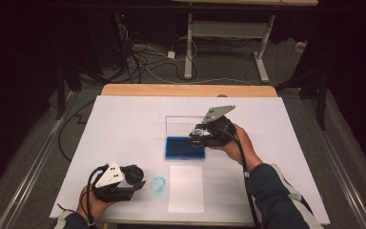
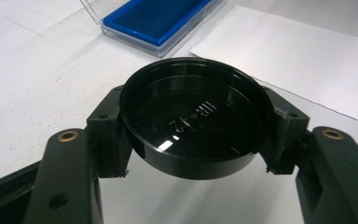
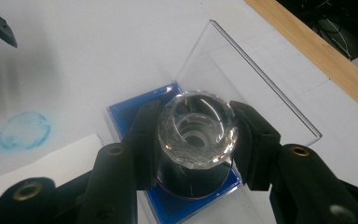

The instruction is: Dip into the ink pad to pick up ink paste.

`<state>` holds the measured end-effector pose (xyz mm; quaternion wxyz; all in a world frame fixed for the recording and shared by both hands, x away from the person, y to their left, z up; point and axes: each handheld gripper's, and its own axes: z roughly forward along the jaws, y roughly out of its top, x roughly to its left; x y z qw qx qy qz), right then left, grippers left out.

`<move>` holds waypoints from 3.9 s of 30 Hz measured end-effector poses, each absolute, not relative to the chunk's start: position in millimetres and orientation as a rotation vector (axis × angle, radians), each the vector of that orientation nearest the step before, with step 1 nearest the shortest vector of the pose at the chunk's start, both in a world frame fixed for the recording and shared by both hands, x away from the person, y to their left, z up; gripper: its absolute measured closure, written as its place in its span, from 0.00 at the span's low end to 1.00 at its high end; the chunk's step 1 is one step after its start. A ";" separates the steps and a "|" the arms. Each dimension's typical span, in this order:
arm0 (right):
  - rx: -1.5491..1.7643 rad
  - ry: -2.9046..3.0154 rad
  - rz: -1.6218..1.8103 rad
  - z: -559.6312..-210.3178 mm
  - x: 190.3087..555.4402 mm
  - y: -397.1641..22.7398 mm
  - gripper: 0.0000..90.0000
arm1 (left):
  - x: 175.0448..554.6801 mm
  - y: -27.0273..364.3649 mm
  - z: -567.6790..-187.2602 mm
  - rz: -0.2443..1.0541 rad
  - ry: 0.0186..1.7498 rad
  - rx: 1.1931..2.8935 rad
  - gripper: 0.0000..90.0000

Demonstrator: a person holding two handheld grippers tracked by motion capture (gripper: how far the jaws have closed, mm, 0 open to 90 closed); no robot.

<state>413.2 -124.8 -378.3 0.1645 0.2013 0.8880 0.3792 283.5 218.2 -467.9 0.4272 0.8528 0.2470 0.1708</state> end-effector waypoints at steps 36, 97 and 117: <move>0.597 2.506 1.088 -380.9 425.5 -120.5 0.63 | 284.1 218.3 -468.7 0.426 0.617 2.137 0.40; 0.639 2.600 1.060 -429.4 434.4 -95.1 0.63 | 283.9 218.2 -469.5 0.420 0.618 2.147 0.40; 0.646 2.614 1.028 -430.0 434.4 -92.7 0.63 | 283.7 217.3 -469.8 0.417 0.613 2.151 0.40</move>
